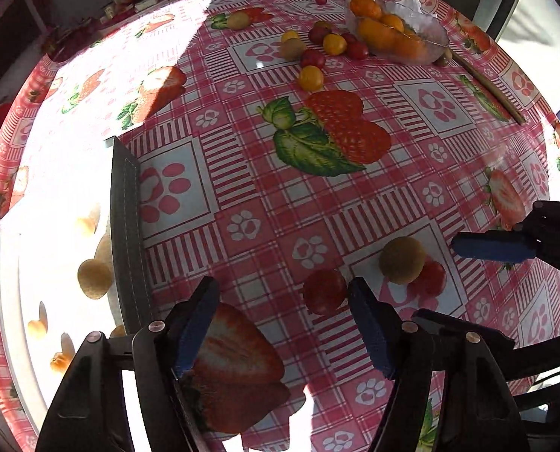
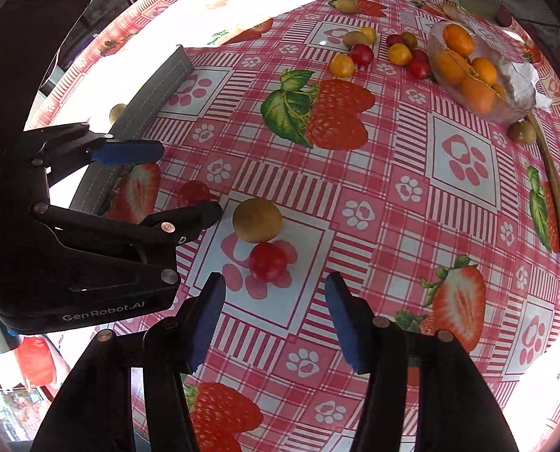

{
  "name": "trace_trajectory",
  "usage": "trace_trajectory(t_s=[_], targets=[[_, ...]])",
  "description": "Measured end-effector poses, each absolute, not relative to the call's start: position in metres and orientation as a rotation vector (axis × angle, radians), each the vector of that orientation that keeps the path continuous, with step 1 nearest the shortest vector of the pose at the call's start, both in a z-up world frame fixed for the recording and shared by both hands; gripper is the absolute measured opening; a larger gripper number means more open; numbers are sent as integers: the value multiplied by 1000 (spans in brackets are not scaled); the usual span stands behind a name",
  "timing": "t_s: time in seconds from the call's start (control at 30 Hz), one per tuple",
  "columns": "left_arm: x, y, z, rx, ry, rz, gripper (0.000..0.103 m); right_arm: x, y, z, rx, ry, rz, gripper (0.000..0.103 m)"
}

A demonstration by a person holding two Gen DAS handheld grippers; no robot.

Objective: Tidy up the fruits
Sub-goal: 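Move both open tools back over the remaining tomatoes on the tablecloth, then grasp a red cherry tomato with the left tool while the right tool grasps another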

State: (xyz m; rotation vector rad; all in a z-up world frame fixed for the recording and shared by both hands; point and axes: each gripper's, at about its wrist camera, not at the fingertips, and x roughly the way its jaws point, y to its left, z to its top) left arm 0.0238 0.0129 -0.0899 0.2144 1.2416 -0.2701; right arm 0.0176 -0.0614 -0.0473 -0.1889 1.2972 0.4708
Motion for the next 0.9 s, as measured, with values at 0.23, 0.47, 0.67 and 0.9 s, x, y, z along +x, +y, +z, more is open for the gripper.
trace_trajectory(t_s=[0.23, 0.47, 0.67, 0.9], targets=[[23, 10, -89, 192, 1239, -269, 56, 24, -42, -51, -266, 1253, 523, 37], [27, 4, -87, 181, 1230, -289, 22, 26, -61, -50, -122, 1313, 515, 22], [28, 14, -83, 76, 1256, -288, 22, 31, -92, -44, 70, 1378, 440, 22], [20, 29, -70, -8, 1261, -263, 22, 35, -103, -39, 146, 1398, 408, 22]])
